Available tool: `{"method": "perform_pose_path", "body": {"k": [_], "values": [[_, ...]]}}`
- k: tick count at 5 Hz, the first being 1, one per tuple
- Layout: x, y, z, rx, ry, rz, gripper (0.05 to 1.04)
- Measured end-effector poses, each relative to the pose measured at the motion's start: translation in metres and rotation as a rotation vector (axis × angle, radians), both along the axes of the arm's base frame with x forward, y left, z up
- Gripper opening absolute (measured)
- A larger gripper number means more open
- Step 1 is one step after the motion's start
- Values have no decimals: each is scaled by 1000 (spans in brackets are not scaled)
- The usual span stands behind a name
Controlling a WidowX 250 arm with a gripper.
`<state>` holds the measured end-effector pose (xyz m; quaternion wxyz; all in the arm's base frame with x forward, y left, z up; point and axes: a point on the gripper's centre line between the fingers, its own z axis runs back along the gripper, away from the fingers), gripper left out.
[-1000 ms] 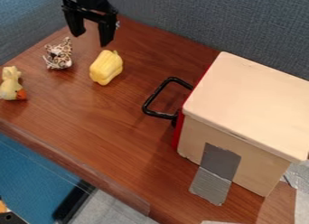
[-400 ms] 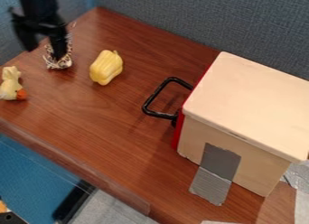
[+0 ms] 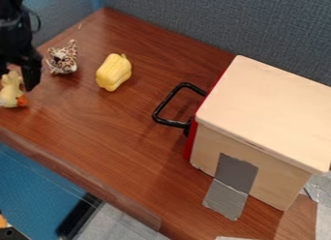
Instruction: Move the yellow duck in between the two object.
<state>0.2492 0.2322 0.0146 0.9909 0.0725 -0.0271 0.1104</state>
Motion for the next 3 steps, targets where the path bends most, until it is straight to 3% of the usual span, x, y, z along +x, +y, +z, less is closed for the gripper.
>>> {"method": "perform_pose_path", "body": {"k": [1, 2, 3], "values": [[-5, 3, -17, 24, 40, 7, 967], [-2, 0, -18, 26, 39, -11, 688], [3, -11, 4, -21, -8, -31, 388]]}}
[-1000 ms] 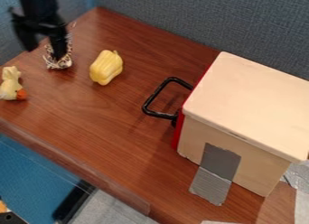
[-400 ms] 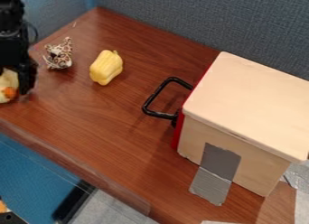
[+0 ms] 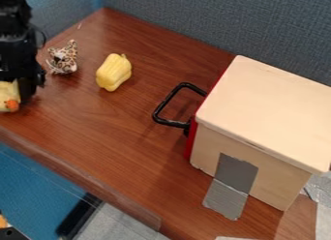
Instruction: Move the yellow duck in between the two object.
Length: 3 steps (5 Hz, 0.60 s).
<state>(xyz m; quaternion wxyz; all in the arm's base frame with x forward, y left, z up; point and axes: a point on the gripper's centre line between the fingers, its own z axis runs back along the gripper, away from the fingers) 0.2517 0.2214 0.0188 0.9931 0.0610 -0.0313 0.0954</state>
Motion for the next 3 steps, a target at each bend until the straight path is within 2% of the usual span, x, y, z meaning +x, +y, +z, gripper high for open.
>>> {"method": "perform_pose_path", "body": {"k": [1, 2, 3], "values": [[21, -7, 41, -19, -86, 23, 186], [60, -17, 67, -37, -142, 46, 98], [98, -29, 64, -49, -123, 61, 87]]}}
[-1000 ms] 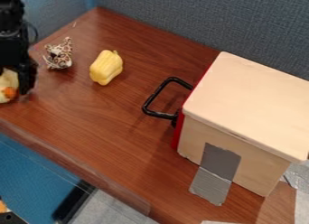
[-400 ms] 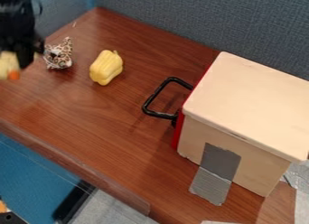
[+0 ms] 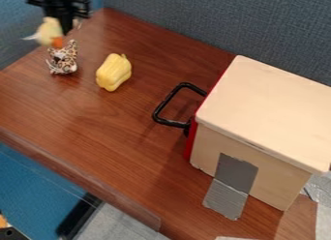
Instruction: Move the yellow duck in between the two object.
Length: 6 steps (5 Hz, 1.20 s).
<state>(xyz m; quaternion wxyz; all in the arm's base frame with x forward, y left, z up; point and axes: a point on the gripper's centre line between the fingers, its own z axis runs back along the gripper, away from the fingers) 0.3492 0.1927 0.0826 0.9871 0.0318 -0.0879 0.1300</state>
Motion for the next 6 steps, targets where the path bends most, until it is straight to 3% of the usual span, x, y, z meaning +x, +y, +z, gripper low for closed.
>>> {"method": "perform_pose_path", "body": {"k": [2, 3, 4, 5, 6], "values": [[73, -5, -27, 23, -9, 47, 87], [94, -6, -45, 27, -21, 63, 87], [105, -7, -70, 48, 21, 53, 107], [110, -7, -65, 53, 16, 68, 283], [111, -10, -58, 22, 17, 53, 562]]}}
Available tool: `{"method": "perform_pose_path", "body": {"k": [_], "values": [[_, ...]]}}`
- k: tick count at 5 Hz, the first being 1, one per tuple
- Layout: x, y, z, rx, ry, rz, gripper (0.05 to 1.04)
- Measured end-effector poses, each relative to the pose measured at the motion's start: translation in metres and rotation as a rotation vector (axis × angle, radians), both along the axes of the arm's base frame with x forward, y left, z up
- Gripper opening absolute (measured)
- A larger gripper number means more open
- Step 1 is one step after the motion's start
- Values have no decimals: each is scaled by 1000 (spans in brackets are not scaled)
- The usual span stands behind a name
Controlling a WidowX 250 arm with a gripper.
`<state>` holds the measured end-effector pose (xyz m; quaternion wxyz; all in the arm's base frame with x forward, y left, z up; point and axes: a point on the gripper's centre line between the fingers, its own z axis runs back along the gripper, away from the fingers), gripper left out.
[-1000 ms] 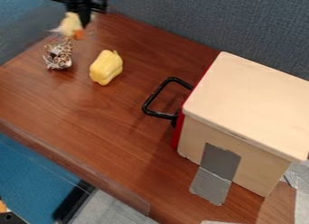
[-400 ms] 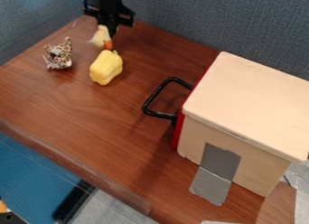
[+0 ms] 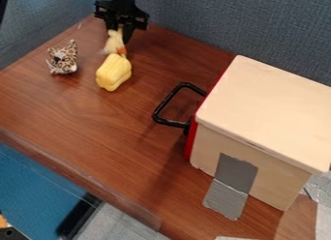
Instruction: Move the yellow duck in between the two object.
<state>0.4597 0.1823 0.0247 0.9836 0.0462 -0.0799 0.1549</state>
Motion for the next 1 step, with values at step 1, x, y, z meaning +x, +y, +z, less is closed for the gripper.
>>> {"method": "perform_pose_path", "body": {"k": [1], "values": [[3, 0, 42, -16, -78, -34, 853]]}}
